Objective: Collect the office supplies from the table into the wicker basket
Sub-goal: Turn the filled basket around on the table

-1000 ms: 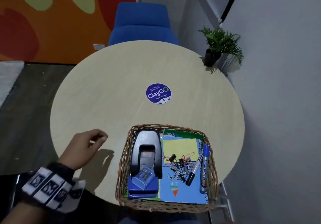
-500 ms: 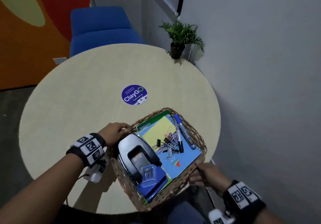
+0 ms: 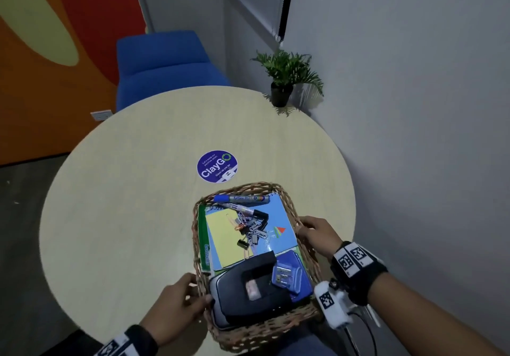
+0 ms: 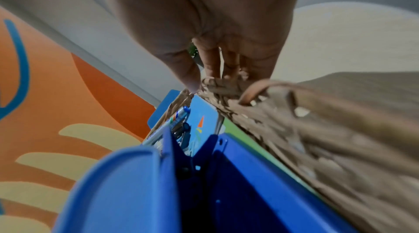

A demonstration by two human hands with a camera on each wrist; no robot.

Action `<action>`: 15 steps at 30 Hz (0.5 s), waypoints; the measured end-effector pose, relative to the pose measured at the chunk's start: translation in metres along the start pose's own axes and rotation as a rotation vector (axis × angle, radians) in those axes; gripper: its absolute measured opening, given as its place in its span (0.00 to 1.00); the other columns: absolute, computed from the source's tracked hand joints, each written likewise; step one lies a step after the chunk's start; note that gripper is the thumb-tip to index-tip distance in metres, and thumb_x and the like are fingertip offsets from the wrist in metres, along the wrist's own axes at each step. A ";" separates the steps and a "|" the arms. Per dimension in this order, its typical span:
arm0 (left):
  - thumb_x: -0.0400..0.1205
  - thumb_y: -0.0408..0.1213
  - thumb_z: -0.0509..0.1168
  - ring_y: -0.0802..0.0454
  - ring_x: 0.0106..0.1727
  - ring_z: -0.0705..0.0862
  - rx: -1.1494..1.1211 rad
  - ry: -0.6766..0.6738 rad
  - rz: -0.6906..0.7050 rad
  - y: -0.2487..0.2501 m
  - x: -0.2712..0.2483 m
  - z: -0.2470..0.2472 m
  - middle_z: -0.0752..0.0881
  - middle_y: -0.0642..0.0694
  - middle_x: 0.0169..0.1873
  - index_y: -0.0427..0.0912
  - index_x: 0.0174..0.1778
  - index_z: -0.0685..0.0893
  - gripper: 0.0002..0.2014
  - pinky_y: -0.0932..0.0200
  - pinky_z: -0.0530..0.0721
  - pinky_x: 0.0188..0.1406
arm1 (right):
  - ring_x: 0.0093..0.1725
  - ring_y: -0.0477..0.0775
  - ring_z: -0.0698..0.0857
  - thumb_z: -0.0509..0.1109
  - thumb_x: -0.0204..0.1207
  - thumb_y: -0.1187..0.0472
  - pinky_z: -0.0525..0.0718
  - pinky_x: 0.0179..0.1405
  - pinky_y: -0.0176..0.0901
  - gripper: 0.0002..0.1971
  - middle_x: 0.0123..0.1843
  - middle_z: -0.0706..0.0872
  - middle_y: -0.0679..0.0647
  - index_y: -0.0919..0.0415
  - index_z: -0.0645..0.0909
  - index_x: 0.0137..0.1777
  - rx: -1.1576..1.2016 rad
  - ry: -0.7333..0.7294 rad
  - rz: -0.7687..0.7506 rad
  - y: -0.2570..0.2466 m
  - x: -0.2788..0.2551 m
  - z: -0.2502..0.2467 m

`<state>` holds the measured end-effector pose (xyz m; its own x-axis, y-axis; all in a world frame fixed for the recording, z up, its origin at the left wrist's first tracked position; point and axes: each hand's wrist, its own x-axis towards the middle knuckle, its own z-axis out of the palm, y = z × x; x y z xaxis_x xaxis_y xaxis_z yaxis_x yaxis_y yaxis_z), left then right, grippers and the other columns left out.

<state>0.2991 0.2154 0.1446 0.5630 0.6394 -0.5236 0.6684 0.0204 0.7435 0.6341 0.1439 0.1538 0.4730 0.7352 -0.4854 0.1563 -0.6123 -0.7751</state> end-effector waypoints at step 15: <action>0.67 0.52 0.69 0.56 0.67 0.80 -0.326 -0.072 -0.076 0.015 0.029 0.009 0.78 0.50 0.72 0.63 0.70 0.62 0.36 0.53 0.78 0.68 | 0.59 0.52 0.88 0.66 0.67 0.70 0.84 0.59 0.63 0.34 0.65 0.86 0.52 0.50 0.67 0.73 0.141 -0.470 0.122 0.040 -0.043 -0.022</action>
<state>0.3301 0.2275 0.1369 0.5580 0.5710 -0.6021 0.5260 0.3178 0.7889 0.6393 0.0814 0.1532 0.0341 0.7317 -0.6807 -0.0097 -0.6809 -0.7323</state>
